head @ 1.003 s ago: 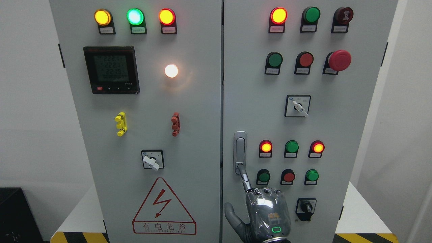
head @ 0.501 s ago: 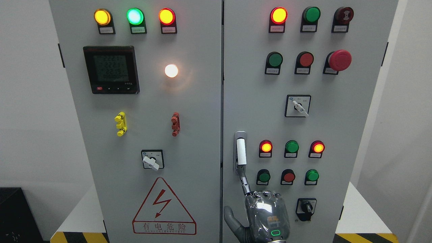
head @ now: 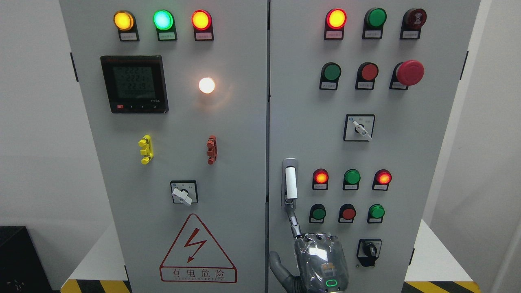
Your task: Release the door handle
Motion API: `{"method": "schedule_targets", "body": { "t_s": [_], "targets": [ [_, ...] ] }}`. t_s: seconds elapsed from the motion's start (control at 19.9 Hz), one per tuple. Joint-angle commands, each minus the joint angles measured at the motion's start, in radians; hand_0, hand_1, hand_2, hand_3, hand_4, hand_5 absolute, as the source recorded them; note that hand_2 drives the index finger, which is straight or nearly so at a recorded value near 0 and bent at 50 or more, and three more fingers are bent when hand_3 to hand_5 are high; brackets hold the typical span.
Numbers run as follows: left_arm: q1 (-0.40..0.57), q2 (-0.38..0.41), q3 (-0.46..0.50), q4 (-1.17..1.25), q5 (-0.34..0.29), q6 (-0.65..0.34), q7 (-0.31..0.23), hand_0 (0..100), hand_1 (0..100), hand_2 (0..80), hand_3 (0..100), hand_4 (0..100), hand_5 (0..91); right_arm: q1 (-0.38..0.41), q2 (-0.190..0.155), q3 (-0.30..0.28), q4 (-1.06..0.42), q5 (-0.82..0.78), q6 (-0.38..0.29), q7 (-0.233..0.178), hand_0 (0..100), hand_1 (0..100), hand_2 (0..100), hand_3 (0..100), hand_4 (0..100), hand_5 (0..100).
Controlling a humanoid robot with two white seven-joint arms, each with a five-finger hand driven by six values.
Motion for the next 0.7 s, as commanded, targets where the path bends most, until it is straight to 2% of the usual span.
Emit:
{"method": "schedule_targets", "body": {
  "t_s": [0.0, 0.65],
  "targets": [
    [0.000, 0.000, -0.020, -0.017, 0.000, 0.000, -0.001, 0, 0, 2.4, 8, 1, 0.0, 0.001, 0.000, 0.000, -0.004, 0.000, 0.001, -0.013, 37, 28, 0, 100, 100, 99],
    [0.000, 0.000, -0.020, -0.017, 0.000, 0.000, 0.000, 0, 0, 2.5, 8, 1, 0.0, -0.001, 0.000, -0.001, -0.056, 0.000, 0.001, -0.013, 36, 28, 0, 100, 100, 99]
  ]
}}
